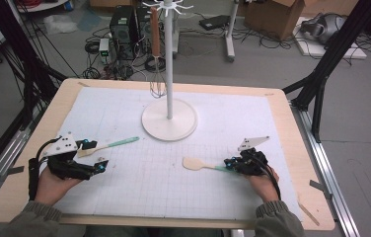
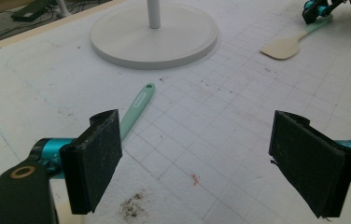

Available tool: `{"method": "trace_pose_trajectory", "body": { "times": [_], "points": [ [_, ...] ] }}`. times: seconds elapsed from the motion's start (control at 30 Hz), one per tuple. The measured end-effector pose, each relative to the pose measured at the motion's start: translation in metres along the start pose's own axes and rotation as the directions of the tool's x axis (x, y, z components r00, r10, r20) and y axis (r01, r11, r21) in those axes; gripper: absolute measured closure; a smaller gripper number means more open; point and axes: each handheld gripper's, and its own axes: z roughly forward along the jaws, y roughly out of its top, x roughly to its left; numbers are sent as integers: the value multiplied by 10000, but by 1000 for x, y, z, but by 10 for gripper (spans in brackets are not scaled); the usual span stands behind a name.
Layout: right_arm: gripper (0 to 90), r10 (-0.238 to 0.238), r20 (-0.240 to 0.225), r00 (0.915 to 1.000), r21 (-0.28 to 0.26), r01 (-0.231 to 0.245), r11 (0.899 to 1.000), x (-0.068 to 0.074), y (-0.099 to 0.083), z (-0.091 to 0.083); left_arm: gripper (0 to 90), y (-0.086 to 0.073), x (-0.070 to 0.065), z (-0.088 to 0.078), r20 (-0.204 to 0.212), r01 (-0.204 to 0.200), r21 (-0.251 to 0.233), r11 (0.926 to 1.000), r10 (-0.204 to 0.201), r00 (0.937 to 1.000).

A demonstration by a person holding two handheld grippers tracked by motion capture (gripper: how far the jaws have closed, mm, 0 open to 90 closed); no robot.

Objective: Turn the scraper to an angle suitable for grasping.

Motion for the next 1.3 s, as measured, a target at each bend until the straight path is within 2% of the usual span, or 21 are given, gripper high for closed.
{"method": "trace_pose_trajectory", "body": {
  "times": [0.57, 0.73, 0.8, 0.83, 0.9, 1.07, 1.3],
  "points": [
    [894, -435, -626, 9971, 99, 442, 9990, 22, -8, -4, 176, 1, -1, 1, 66, -60, -22, 10000, 60, 10000],
    [892, -676, -492, 9965, 20, 678, 9977, 27, -9, -6, 176, 1, -1, 1, 79, -58, -25, 10000, 58, 10000],
    [881, -710, -445, 9965, -83, 707, 9975, 28, -8, -7, 176, 1, -1, 1, 91, -48, -34, 10000, 48, 9999],
    [851, -753, -394, 9964, -290, 742, 9968, 30, -7, -9, 176, 1, -1, 1, 90, -40, -39, 10000, 41, 10000],
    [819, -909, -426, 9949, -362, 894, 9953, 33, -5, -10, 176, 1, -1, 1, 101, -45, -31, 10000, 45, 9999],
    [772, -1273, -493, 9906, -178, 1265, 9918, 38, -5, -8, 176, 1, -2, 1, 110, -8, -46, 10000, 8, 9999],
    [740, -1357, -543, 9893, -84, 1354, 9908, 40, -6, -6, 176, 1, -2, 1, 129, -46, -23, 10000, 46, 9999]
  ]
}}
